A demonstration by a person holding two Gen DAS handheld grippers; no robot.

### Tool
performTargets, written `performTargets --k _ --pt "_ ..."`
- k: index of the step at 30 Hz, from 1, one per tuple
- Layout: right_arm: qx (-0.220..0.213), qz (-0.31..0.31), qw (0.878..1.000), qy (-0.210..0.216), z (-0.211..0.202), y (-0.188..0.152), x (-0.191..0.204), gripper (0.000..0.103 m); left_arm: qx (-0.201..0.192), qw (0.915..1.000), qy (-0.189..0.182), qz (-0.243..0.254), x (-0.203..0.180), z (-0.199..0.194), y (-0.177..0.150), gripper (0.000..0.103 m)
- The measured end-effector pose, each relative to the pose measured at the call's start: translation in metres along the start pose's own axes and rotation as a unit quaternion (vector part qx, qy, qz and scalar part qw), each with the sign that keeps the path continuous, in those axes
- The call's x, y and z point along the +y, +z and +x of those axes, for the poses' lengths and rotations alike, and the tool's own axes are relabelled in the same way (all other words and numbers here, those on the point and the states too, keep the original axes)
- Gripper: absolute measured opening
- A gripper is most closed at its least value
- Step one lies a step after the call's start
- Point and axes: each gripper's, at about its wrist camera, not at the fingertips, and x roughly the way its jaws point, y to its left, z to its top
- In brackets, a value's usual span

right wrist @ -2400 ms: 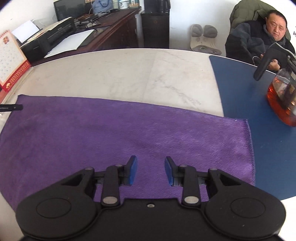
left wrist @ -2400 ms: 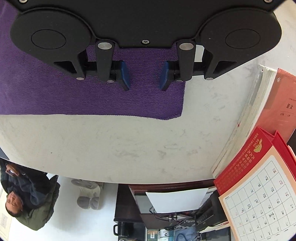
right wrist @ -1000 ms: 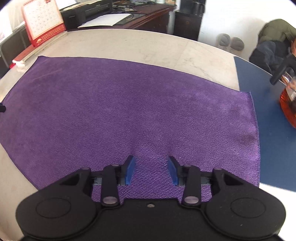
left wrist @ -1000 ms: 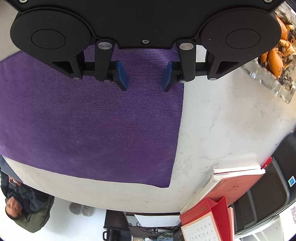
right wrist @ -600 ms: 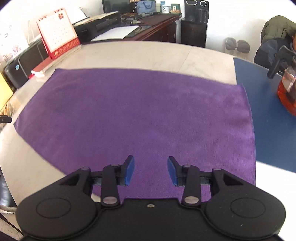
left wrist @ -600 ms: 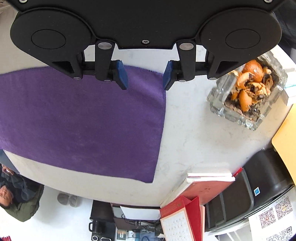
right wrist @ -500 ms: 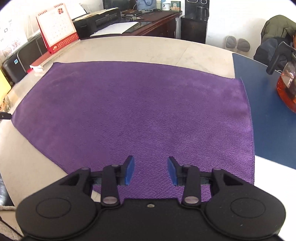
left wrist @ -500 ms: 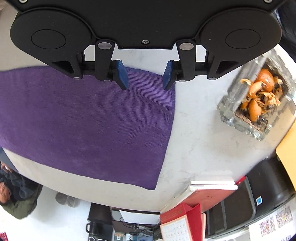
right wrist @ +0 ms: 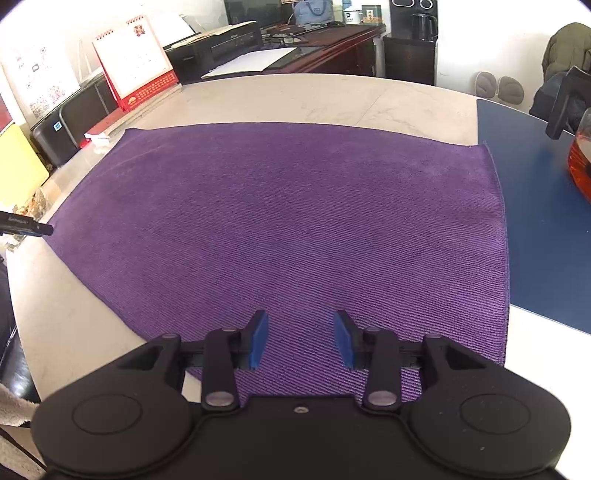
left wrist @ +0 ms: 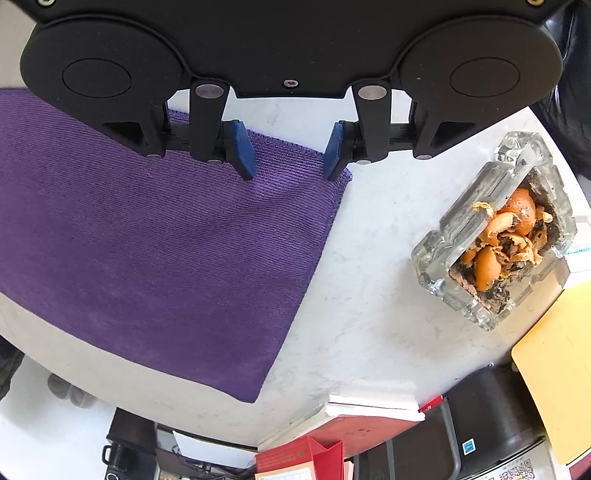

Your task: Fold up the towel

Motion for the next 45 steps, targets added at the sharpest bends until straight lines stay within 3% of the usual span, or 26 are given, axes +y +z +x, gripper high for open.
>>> performTargets --k 3,7,12,15,19,21,24,29,37,45 --pt "0.006 0.002 1.000 0.011 0.000 0.004 -0.003 0.037 0.004 0.9994 0.027 -0.022 -0.003 -0.009 -0.006 0.042" --pt "-0.013 -0.004 0.999 0.051 -0.008 0.022 -0.005 0.037 0.001 0.9984 0.028 -0.048 0.000 -0.025 -0.015 0.042" --pt "-0.054 -0.090 0.990 0.097 -0.012 0.093 0.030 0.037 -0.016 0.9959 0.015 -0.088 0.008 -0.037 -0.018 0.042" --pt "-0.104 -0.175 0.969 0.139 -0.019 0.167 0.078 0.039 -0.026 0.9928 -0.001 -0.117 0.019 -0.034 -0.010 0.042" --pt "-0.153 -0.266 0.932 0.193 -0.024 0.256 0.156 0.052 -0.028 0.9890 -0.017 -0.144 0.030 -0.022 -0.004 0.042" --pt "-0.147 -0.300 0.915 0.225 -0.009 0.291 0.193 0.054 -0.024 0.9876 -0.021 -0.154 0.035 -0.012 -0.005 0.042" --pt "-0.119 -0.361 0.897 0.224 0.032 0.321 0.241 0.054 -0.029 0.9849 -0.030 -0.168 0.042 -0.003 -0.008 0.042" --pt "-0.049 -0.410 0.880 0.236 0.108 0.341 0.291 0.054 -0.041 0.9844 -0.040 -0.167 0.043 -0.004 -0.012 0.041" --pt "0.031 -0.464 0.854 0.233 0.202 0.324 0.333 0.054 -0.034 0.9909 -0.035 -0.125 0.031 -0.007 -0.016 0.042" --pt "0.063 -0.454 0.862 0.218 0.264 0.335 0.356 0.054 -0.005 0.9787 -0.078 -0.190 0.046 -0.006 -0.012 0.041"
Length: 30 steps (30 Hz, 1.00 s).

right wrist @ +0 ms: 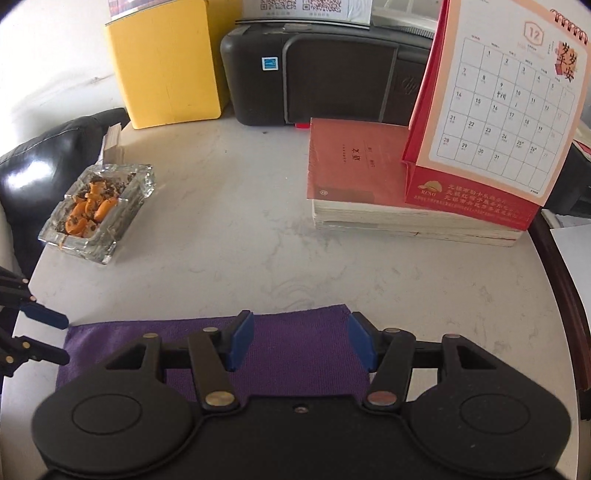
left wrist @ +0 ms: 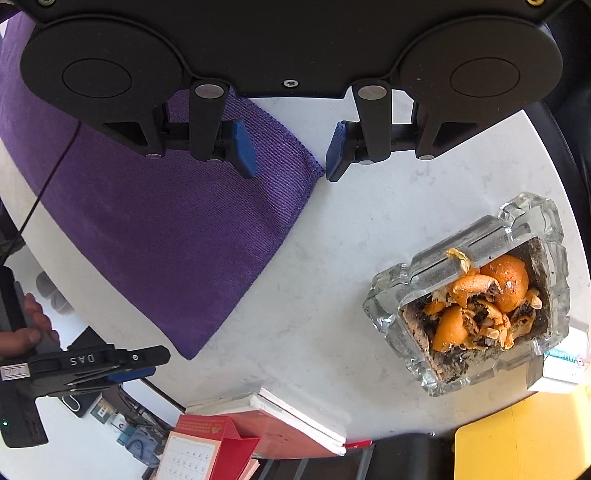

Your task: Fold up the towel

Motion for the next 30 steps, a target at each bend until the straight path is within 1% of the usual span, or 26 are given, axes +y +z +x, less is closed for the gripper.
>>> performTargets --k 3,4,9,13,15,19,21,22,23,24,26,30 --pt "0.015 -0.002 1.000 -0.009 0.018 0.002 -0.009 0.054 0.004 1.0000 -0.003 -0.003 0.001 0.000 0.000 0.040" --pt "0.021 -0.007 1.000 -0.009 0.025 0.003 -0.011 0.054 0.006 1.0000 -0.004 -0.005 0.002 0.000 0.001 0.037" --pt "0.046 -0.030 0.998 0.008 0.053 0.005 -0.017 0.053 0.013 0.9997 -0.008 -0.019 0.007 0.001 0.003 0.033" --pt "0.047 -0.034 0.998 0.022 0.059 0.008 -0.019 0.052 0.015 0.9996 -0.008 -0.021 0.009 0.000 0.004 0.030" --pt "0.049 -0.030 0.998 0.032 0.060 0.008 -0.020 0.046 0.017 0.9996 -0.011 -0.022 0.010 0.000 0.005 0.027" --pt "0.061 -0.028 0.997 0.038 0.060 0.011 -0.024 0.034 0.022 0.9992 -0.018 -0.029 0.014 0.002 0.007 0.016" --pt "0.065 -0.027 0.997 0.040 0.060 0.012 -0.025 0.024 0.024 0.9989 -0.021 -0.035 0.016 0.002 0.007 0.013" --pt "0.067 -0.027 0.997 0.041 0.059 0.012 -0.025 0.016 0.026 0.9987 -0.023 -0.038 0.017 0.002 0.007 0.011" --pt "0.068 -0.028 0.996 0.041 0.058 0.012 -0.026 0.014 0.027 0.9985 -0.024 -0.041 0.018 0.002 0.007 0.008" --pt "0.068 -0.030 0.996 0.040 0.057 0.012 -0.026 0.013 0.026 0.9984 -0.025 -0.043 0.019 0.002 0.007 0.007" --pt "0.066 -0.031 0.997 0.041 0.054 0.012 -0.026 0.008 0.022 0.9983 -0.028 -0.046 0.020 0.000 0.007 0.005" --pt "0.056 -0.031 0.997 0.040 0.046 0.013 -0.025 0.008 0.004 0.9986 -0.034 -0.040 0.019 -0.005 0.010 0.004"
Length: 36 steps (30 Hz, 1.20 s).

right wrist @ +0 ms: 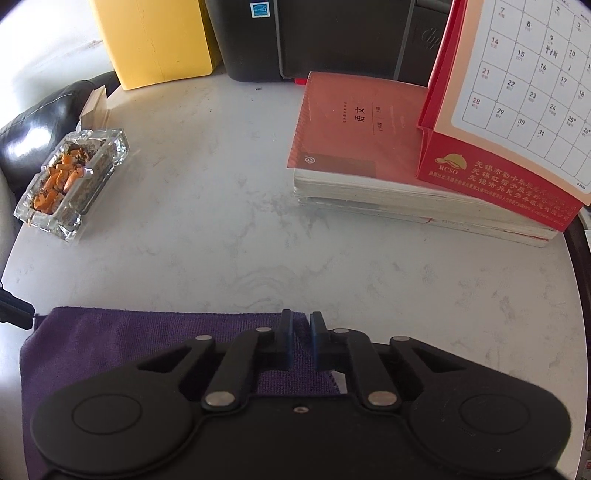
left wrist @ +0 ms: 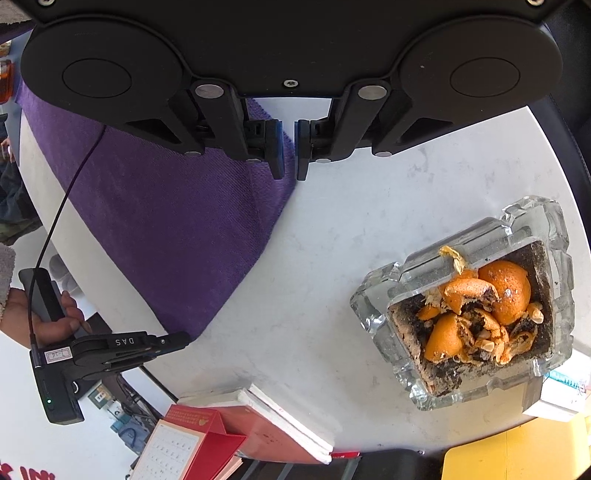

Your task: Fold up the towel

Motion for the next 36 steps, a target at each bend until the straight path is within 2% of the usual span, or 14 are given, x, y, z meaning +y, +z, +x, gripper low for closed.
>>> performTargets --k 4,8,9,10,12,14,19,25,32,36 --pt "-0.009 0.002 1.000 -0.003 -0.008 0.000 0.001 0.008 -0.010 0.9998 -0.010 0.011 -0.003 -0.005 0.002 0.004" --pt "-0.006 0.005 1.000 -0.008 -0.009 -0.002 0.000 0.008 0.001 0.9991 0.018 0.038 -0.008 -0.001 -0.001 0.006" --pt "-0.004 0.006 1.000 -0.009 -0.009 -0.003 -0.001 0.008 0.003 0.9988 0.022 0.045 -0.009 -0.001 -0.002 0.007" --pt "-0.002 0.008 1.000 -0.009 -0.008 -0.004 -0.001 0.008 0.003 0.9985 0.023 0.049 -0.010 -0.001 -0.002 0.014" --pt "-0.003 0.012 1.000 -0.010 -0.007 -0.005 -0.002 0.011 0.002 0.9981 0.026 0.055 -0.013 -0.001 -0.003 0.016" --pt "-0.002 0.016 1.000 -0.010 -0.006 -0.007 -0.004 0.023 0.005 0.9979 0.029 0.058 -0.015 0.002 -0.002 0.020" --pt "0.001 0.016 1.000 -0.006 -0.004 -0.009 -0.006 0.037 0.007 0.9960 0.057 0.068 -0.020 0.006 -0.006 0.025" --pt "0.012 0.010 1.000 0.003 0.004 -0.013 -0.006 0.038 0.000 0.9941 0.070 0.082 -0.029 0.010 -0.008 0.028" --pt "0.018 -0.017 1.000 0.007 0.009 -0.014 0.000 0.041 0.012 0.9880 0.100 0.116 -0.043 0.016 -0.005 0.027" --pt "0.019 -0.025 0.999 0.010 0.009 -0.013 0.000 0.041 0.013 0.9879 0.100 0.118 -0.043 0.018 -0.004 0.027"
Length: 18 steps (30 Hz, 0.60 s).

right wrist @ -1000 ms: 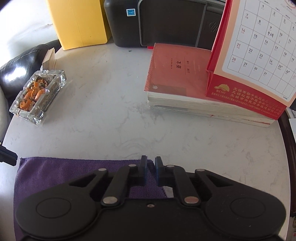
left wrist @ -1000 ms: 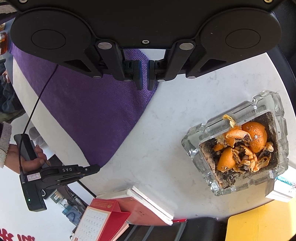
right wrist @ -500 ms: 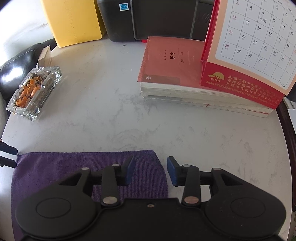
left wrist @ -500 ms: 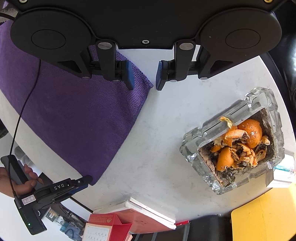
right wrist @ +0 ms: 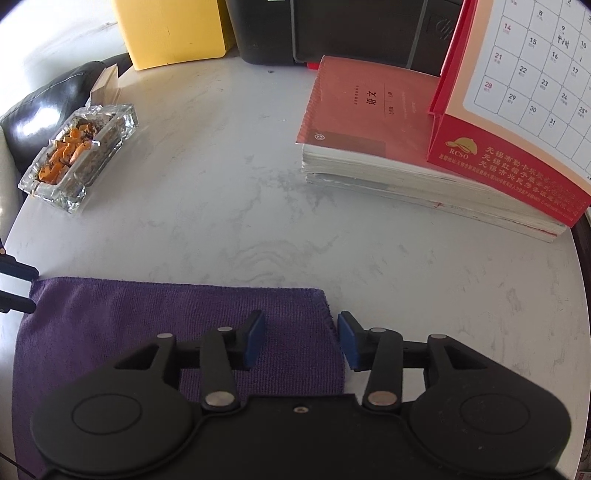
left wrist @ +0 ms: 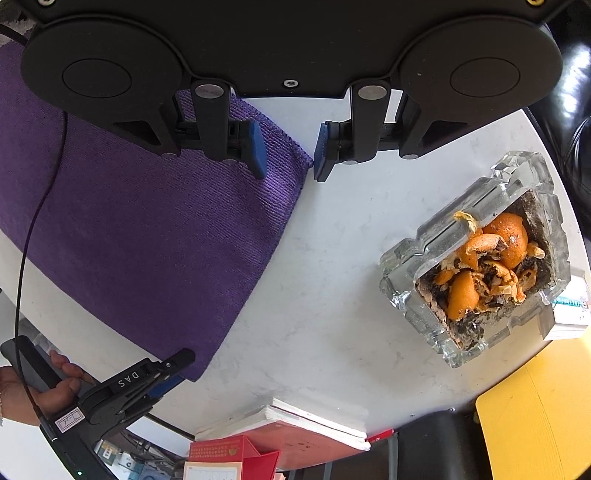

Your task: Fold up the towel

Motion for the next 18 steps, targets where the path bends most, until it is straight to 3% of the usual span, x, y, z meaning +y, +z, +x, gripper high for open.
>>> performTargets --k 4,7,10,18 --pt "0.005 -0.007 1.000 0.004 0.001 0.003 0.000 0.037 0.008 0.9996 0.012 0.023 -0.004 0.001 0.001 0.017" --pt "0.009 -0.015 1.000 0.007 0.001 0.007 0.002 0.021 0.012 0.9998 0.002 0.015 0.000 0.001 0.002 0.006" --pt "0.012 -0.021 1.000 0.008 0.003 0.012 0.005 0.007 0.014 0.9998 -0.016 -0.004 0.005 0.002 0.003 0.005" --pt "-0.007 -0.016 1.000 -0.010 -0.015 0.011 0.011 0.005 0.005 0.9980 -0.059 -0.020 0.007 -0.005 0.002 0.005"
